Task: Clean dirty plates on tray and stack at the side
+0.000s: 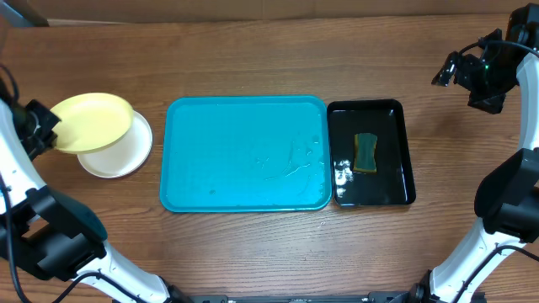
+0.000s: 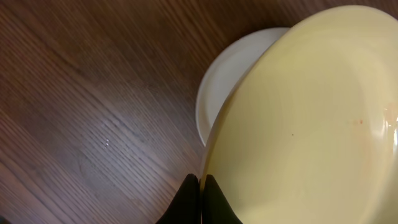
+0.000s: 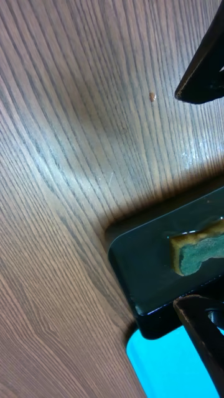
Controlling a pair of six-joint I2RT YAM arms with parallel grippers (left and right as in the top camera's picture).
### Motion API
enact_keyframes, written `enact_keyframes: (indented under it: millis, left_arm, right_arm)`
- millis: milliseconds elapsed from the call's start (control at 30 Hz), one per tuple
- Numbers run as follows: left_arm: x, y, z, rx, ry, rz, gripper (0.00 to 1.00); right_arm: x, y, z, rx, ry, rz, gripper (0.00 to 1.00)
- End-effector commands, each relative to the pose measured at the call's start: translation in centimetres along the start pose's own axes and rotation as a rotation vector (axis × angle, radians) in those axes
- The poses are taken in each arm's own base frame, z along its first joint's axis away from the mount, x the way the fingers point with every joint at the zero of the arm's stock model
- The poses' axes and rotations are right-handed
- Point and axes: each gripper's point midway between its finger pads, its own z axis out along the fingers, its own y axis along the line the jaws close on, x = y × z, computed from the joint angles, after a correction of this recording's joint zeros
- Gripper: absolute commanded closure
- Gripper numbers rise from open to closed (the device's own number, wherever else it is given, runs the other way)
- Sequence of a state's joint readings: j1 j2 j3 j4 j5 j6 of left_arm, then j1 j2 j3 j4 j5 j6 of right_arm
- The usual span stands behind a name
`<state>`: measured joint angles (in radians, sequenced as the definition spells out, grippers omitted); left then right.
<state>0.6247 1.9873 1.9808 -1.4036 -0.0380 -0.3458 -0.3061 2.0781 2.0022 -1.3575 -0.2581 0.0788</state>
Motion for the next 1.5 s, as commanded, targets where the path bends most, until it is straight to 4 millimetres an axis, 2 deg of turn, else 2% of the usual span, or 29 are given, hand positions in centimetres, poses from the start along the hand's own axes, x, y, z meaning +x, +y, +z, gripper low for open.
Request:
enact_keyframes:
  millis: [0, 167, 300, 333, 367, 400, 433, 467, 500, 600, 700, 767, 1067, 1233, 1467]
  left_arm:
    - [0.2, 1.0, 0.9, -0.004, 0.007, -0.039, 0.96]
    - [0.5, 0.6, 3.2, 0.005, 0.014, -0.033, 0.96]
    - [0.3, 0.5, 3.6, 0.004, 0.004, -0.028, 0.95]
    - [0.2, 0.5, 3.6, 0.002, -0.001, -0.027, 0.91]
    - [0.1, 0.4, 3.6, 0.004, -0.005, -0.027, 0.82]
    - [0.1, 0.4, 3.6, 0.007, -0.007, -0.027, 0.58]
    - [0.1, 0.2, 3.6, 0.018, -0.006, -0.025, 0.3]
    - [0.1, -0.2, 3.6, 0.042, 0.0, -0.017, 0.07]
    - [0.3, -1.0, 3.6, 0.084, 0.011, 0.001, 0.0]
    - [1.6, -4.6, 2.9, 0.286, 0.066, 0.111, 0.0]
    - [3.5, -8.9, 1.3, 0.512, 0.104, 0.273, 0.0]
    - [4.9, -11.1, 0.4, 0.601, 0.128, 0.349, 0.0]
    - [11.7, -18.1, -0.5, 0.623, 0.202, 0.589, 0.0]
    - [14.2, -20.2, -0.3, 0.569, 0.195, 0.698, 0.0]
    - [16.5, -21.6, 0.0, 0.493, 0.181, 0.797, 0.0]
  right_arm:
    - [-0.5, 0.3, -1.1, -0.008, -0.032, -0.004, 0.0]
    - [-0.5, 0.3, -1.1, -0.009, -0.032, -0.005, 0.0]
    - [-0.5, 0.3, -1.1, -0.009, -0.032, -0.004, 0.0]
    - [-0.5, 0.3, -1.1, -0.009, -0.032, -0.004, 0.0]
    - [-0.5, 0.3, -1.1, -0.009, -0.032, -0.004, 0.0]
    - [-0.5, 0.3, -1.1, -0.009, -0.033, -0.004, 0.0]
    - [-0.5, 0.3, -1.1, -0.008, -0.032, -0.004, 0.0]
    - [-0.5, 0.3, -1.1, -0.008, -0.032, -0.004, 0.0]
    - [-0.5, 0.3, -1.1, -0.009, -0.033, -0.004, 0.0]
    - [-0.5, 0.3, -1.1, -0.009, -0.032, -0.004, 0.0]
    - [-0.5, 0.3, -1.1, -0.009, -0.033, -0.004, 0.0]
    - [-0.5, 0.3, -1.1, -0.008, -0.032, -0.004, 0.0]
    - [-0.5, 0.3, -1.1, -0.009, -0.032, -0.004, 0.0]
    - [-0.5, 0.3, -1.1, -0.009, -0.032, -0.004, 0.0]
    - [-0.5, 0.3, -1.1, -0.009, -0.032, -0.005, 0.0]
